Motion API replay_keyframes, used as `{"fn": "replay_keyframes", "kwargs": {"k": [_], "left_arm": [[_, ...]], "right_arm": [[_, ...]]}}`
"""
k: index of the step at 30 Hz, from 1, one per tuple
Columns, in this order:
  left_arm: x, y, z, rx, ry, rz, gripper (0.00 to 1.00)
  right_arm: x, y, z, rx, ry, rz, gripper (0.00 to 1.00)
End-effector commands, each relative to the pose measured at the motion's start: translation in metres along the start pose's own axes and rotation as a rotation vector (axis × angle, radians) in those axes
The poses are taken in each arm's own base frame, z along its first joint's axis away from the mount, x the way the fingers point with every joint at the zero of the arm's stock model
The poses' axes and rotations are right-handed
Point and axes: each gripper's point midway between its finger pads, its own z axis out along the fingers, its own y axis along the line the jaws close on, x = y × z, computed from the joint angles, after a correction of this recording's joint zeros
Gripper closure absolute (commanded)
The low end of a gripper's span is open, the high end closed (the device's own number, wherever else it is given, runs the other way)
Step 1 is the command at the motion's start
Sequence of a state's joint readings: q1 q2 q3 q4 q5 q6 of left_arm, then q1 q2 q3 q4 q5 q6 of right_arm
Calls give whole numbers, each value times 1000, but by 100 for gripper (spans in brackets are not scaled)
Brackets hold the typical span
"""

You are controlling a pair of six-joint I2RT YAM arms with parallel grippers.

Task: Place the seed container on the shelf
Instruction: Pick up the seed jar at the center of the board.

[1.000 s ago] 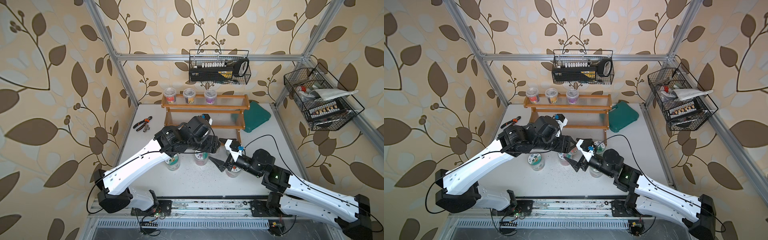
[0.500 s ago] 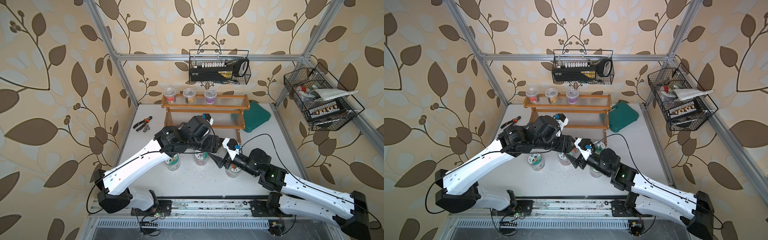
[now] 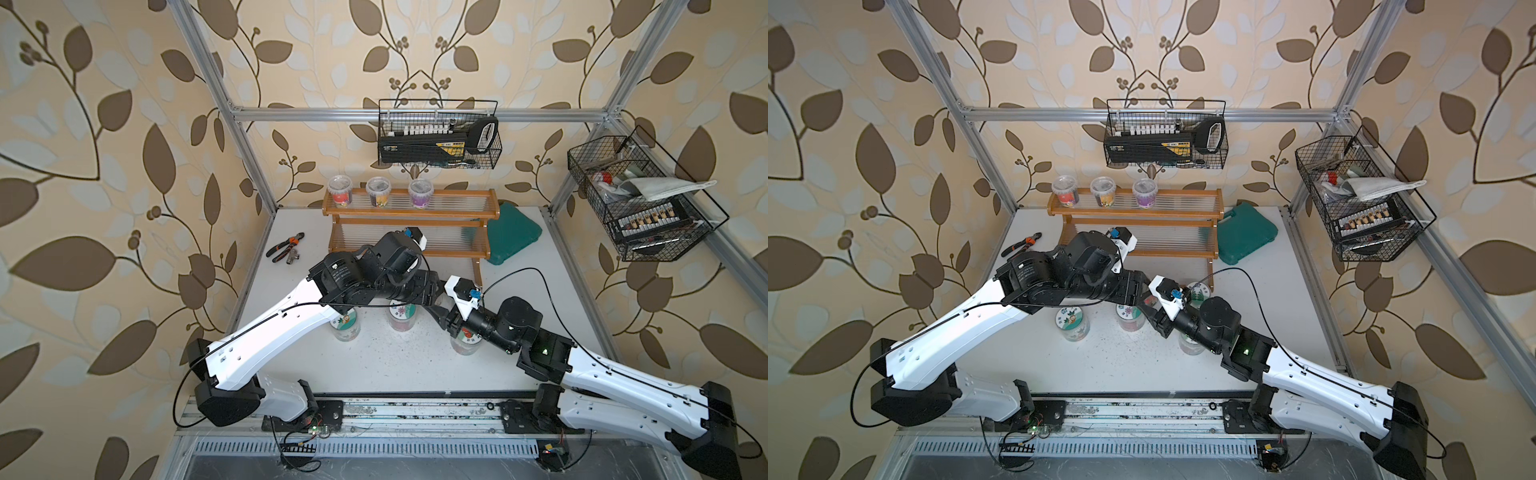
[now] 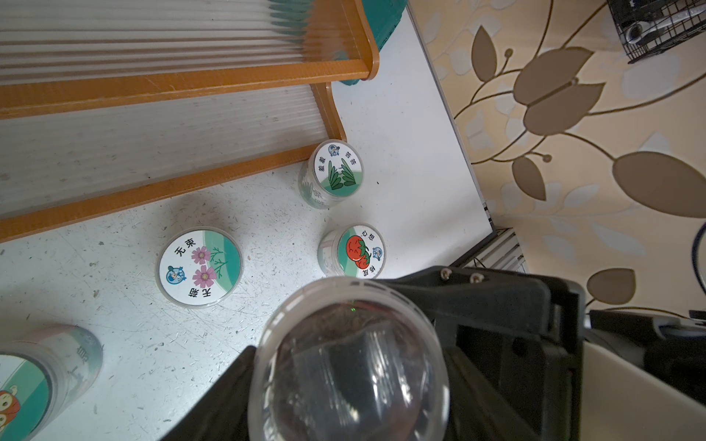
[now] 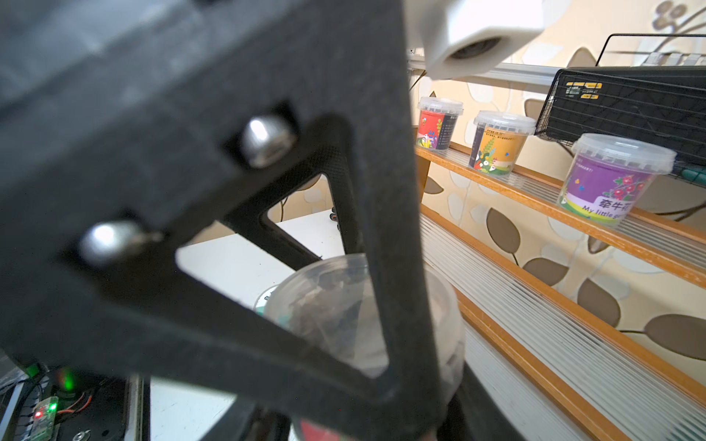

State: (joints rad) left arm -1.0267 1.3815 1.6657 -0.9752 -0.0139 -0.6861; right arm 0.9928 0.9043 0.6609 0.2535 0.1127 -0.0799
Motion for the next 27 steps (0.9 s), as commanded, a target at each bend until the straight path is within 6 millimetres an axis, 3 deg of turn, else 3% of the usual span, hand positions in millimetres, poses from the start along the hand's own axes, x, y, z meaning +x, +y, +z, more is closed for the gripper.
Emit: {"fn": "replay_keyframes", "kwargs": {"k": [1,4,7,14,20,27], "left_arm": [[-13,-11,-20,53,-61,6,30],[-20,-11,-28,48,-94,21,12],[-28,-9,-38,27,-136,39,2],[-41,4,-74,-18,-258,60,2],[-36,23,-92,-47,-337,40,2],[-21,45,-106,-72,-377,6,2]], "right_arm": [[3,2,-1,-6,-10,-7,50],[2,5,-2,-19,-22,-4,52],[2,5,-3,-20,-35,0,52],[0,-4,-11,28,-87,19,52],[-20,-23,-17,116,-216,56,51],[-53,-79,-14,209,-378,155,50]]}}
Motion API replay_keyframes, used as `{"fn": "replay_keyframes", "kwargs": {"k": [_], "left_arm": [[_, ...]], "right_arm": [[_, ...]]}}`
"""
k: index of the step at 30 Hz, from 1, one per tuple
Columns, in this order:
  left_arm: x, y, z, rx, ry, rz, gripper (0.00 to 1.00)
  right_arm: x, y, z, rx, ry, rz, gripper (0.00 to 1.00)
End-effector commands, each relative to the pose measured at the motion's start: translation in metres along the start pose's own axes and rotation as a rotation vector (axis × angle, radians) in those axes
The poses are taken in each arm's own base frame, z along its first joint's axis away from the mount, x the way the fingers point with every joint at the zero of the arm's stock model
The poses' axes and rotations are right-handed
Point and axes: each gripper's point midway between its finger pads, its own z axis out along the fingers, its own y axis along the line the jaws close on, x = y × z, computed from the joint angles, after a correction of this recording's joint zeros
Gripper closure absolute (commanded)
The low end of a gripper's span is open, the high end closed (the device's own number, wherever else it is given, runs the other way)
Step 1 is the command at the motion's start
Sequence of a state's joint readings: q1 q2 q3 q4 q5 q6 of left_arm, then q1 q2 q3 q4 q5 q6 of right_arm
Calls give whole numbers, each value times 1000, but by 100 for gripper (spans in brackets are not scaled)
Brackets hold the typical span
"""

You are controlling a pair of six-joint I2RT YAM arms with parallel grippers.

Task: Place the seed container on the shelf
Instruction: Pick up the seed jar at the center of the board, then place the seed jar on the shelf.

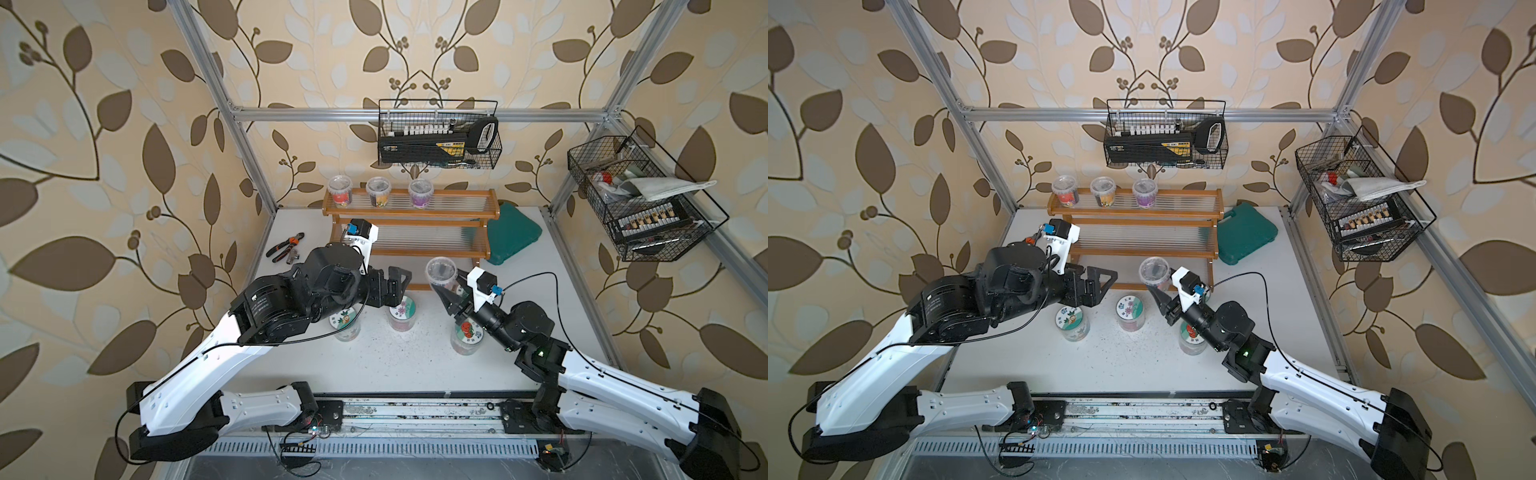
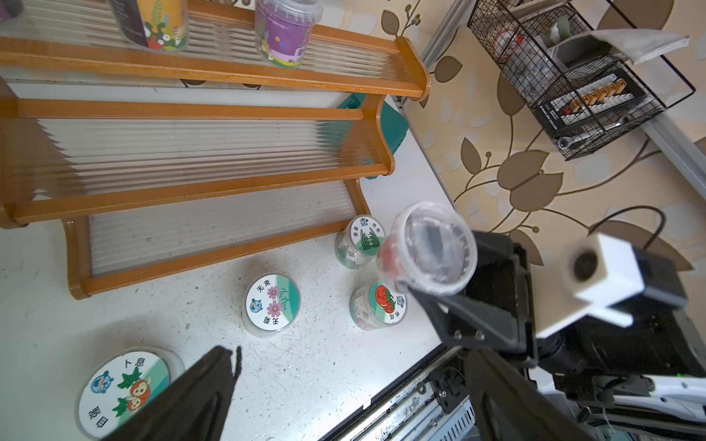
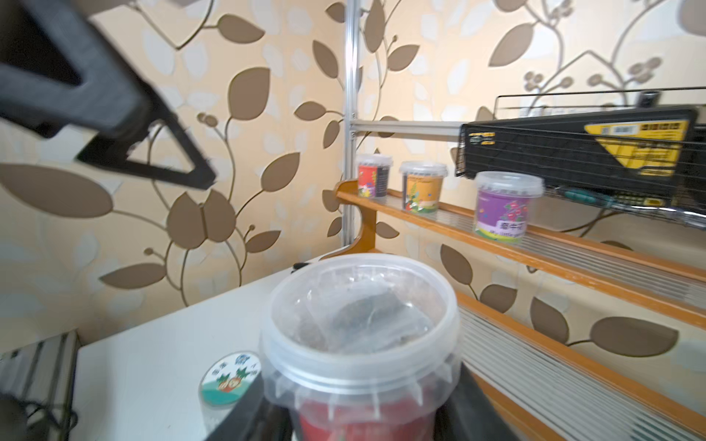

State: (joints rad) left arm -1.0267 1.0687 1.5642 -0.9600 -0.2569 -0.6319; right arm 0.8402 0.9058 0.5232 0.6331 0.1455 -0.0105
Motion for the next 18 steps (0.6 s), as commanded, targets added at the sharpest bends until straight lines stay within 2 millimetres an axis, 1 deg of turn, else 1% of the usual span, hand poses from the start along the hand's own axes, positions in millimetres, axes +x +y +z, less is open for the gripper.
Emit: {"fn": "replay_keyframes", "kwargs": {"k": [1,6,12,15,18], "left_arm": [[-4,10,-6,-26,-49,-24,2],[4,20,-12,-37,-50,-36,2],[11,24,-15,-36,-45,-47,2],[11,26,-17,-40,-43,-47,2],[11,27,-19,-38,-48,-48,2]], "right_arm": [[-39,-22,10,31,-151,84,50],[-52,-64,33,92,-178,103,50],[-68,-118,49,160,-226,133,50],[-74,-139,56,188,-234,133,49],[-75,-158,64,218,-225,137,49]]}}
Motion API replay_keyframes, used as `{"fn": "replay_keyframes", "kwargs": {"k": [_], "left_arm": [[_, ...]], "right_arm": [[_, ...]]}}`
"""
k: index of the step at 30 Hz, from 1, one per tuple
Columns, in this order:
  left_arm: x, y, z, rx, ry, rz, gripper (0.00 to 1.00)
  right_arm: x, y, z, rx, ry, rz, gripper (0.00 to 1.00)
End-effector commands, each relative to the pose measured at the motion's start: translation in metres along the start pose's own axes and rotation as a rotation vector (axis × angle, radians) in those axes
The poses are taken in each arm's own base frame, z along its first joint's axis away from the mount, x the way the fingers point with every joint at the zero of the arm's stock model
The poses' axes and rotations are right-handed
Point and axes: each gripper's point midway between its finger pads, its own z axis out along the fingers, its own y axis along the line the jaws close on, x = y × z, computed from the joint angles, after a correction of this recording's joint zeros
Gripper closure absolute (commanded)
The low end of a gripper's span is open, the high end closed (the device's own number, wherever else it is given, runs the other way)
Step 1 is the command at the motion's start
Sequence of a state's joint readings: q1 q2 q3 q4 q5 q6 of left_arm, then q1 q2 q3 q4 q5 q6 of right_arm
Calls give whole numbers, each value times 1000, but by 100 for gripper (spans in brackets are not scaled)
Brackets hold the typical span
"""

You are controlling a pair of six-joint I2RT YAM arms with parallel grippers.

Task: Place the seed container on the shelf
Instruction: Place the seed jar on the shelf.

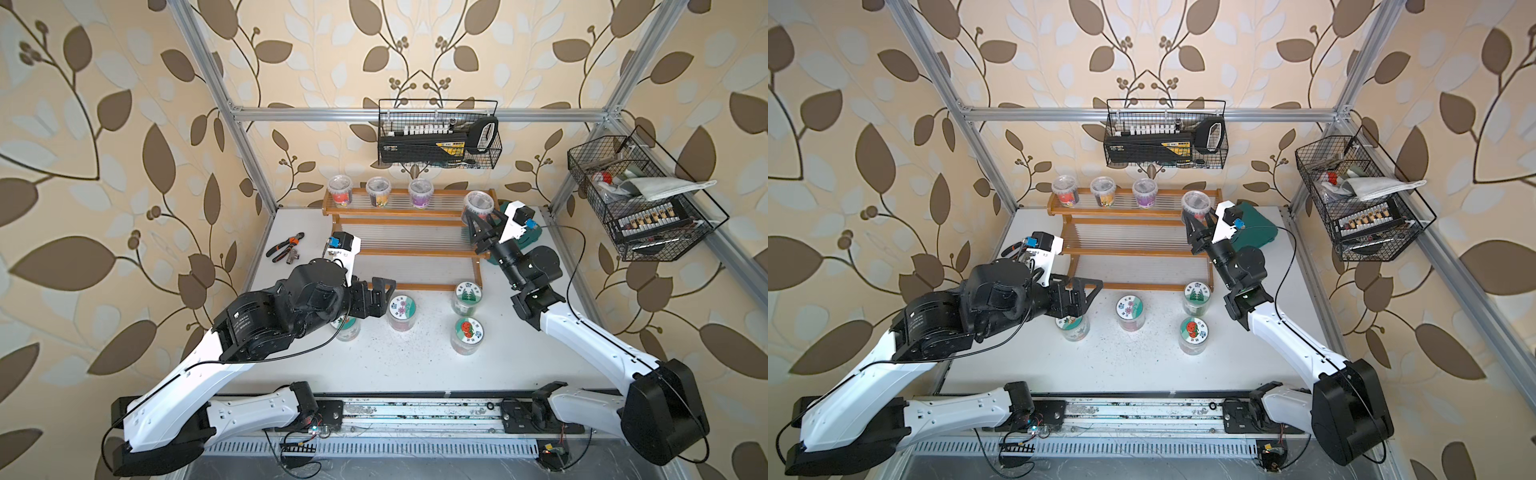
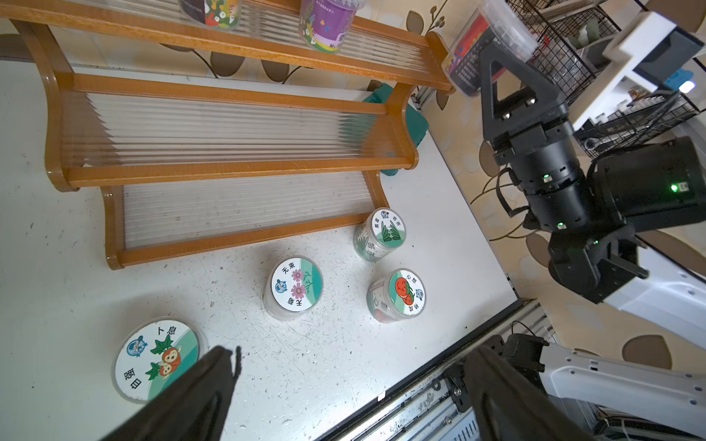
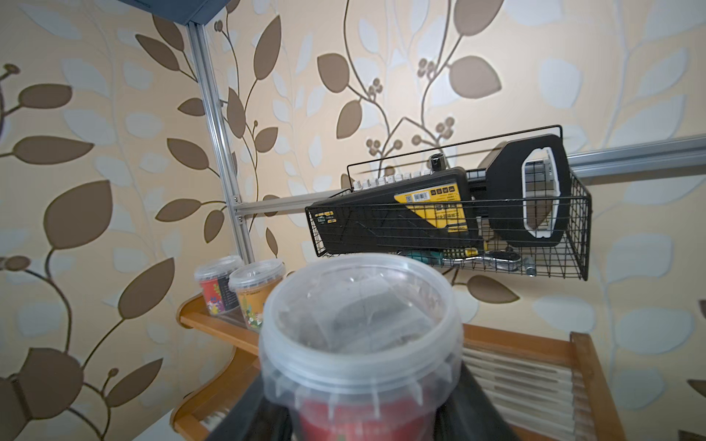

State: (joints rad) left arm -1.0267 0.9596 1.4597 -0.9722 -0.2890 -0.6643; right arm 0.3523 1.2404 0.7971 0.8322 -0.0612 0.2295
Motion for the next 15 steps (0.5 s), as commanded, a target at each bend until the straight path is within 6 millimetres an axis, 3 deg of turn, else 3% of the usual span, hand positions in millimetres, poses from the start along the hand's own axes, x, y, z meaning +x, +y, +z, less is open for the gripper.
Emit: {"fn": "replay_keyframes", "kwargs": {"k": [1,8,15], "left_arm": [[-6,3,-5,-6,-35,-19,2],[-5,6,-7,-11,-37,-19,2],[-8,6,-11,-8,-47,-18,2]], "right_arm": [[-20,-3,14,-25,-45,28,49],[-5,-21,37,5,8,14,49],[14,-27,53,8,65,-11,49]]}}
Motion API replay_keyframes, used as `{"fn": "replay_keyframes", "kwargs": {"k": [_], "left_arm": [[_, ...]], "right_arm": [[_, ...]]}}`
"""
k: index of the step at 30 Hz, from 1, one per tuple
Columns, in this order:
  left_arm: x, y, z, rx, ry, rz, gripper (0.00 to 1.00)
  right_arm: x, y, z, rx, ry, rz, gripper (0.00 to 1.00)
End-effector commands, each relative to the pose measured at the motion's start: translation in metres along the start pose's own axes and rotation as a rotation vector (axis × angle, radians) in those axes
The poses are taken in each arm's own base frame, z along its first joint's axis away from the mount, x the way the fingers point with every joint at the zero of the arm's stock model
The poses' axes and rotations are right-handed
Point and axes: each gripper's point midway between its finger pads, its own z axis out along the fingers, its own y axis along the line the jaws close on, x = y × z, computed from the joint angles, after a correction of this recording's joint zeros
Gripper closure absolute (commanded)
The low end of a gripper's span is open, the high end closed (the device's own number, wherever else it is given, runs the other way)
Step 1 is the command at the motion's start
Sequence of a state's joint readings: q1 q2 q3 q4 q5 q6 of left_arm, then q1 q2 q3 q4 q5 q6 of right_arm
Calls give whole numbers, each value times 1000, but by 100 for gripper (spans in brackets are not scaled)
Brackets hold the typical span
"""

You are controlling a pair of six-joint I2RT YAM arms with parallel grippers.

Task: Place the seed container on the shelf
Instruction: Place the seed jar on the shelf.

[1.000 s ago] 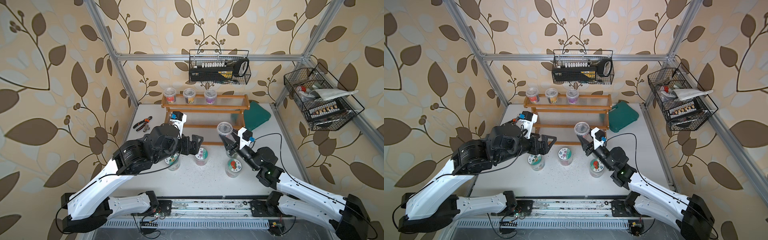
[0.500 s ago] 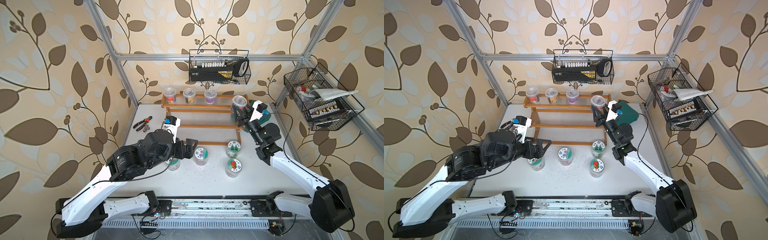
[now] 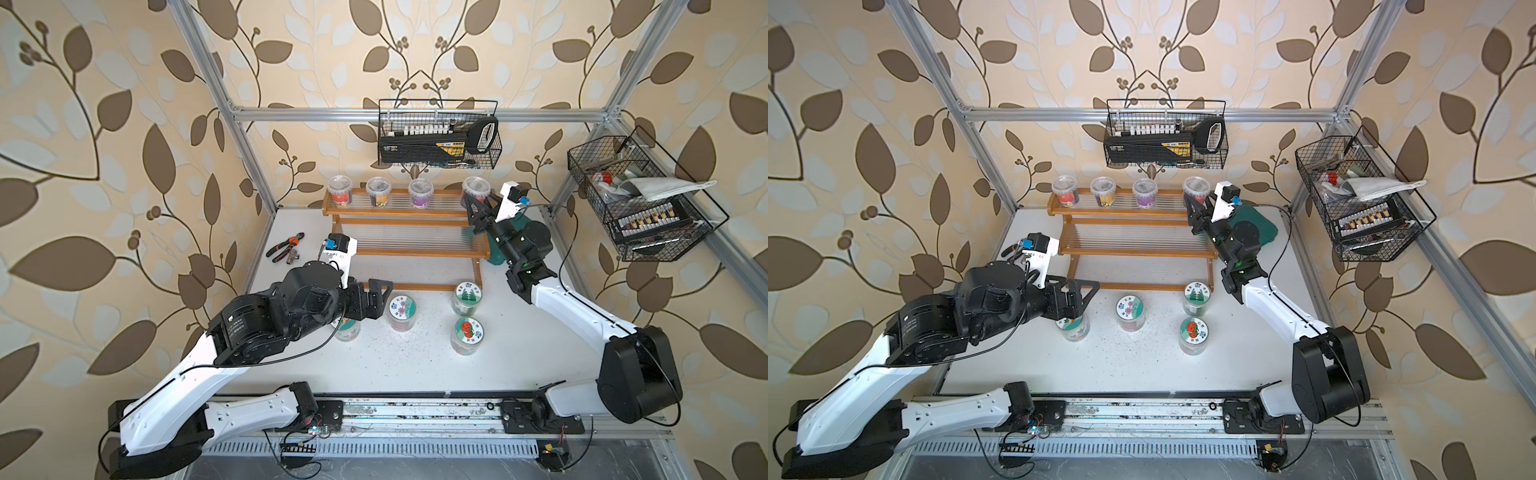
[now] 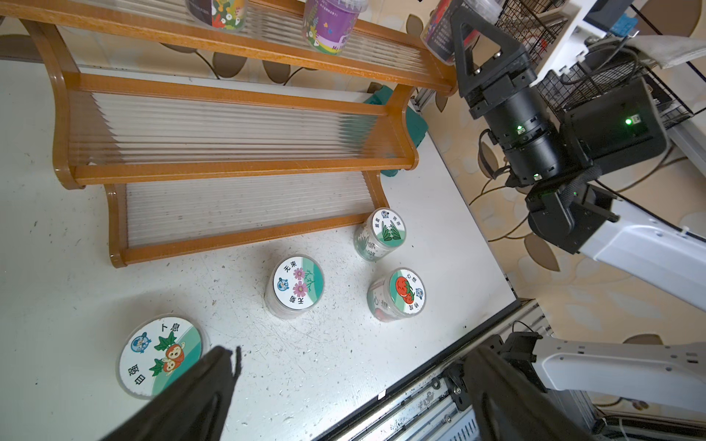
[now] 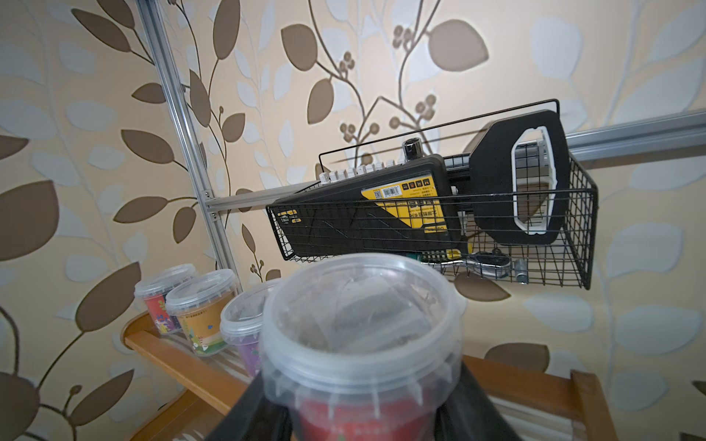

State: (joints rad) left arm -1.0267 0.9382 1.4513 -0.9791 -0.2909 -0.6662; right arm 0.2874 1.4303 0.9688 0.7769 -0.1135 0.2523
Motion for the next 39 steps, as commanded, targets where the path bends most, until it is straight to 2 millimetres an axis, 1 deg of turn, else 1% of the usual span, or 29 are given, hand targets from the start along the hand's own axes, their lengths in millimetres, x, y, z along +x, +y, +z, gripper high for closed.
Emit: {"fn": "replay_keyframes", "kwargs": {"k": [1,8,20,25,29,31,36,39], "left_arm": [[-9,3,-6,-10,-42,-14,2],[-9,3,-5,-11,-43,-10,2],[-9,4,-2,-17,-48,-7,2],[-10,2,-2,-11,-52,-9,2],[-10,2,-1,-10,-51,-11,2],[-9,2,-1,-9,-50,-13,2],[-8,3,-2,-8,-50,-19,1],[-8,4,-2,-9,-52,-20,2]], "right_arm": [[-3,1,9,-15,3,-26,49],[16,-6,16,7,68,-40,49],[27,-15,15,46,97,-68,49],[29,-15,15,51,114,-90,49],[33,-16,15,53,131,-107,46],[35,-17,15,55,140,-113,43],[36,-18,13,66,152,-116,26],[35,-19,12,70,152,-116,21]]}}
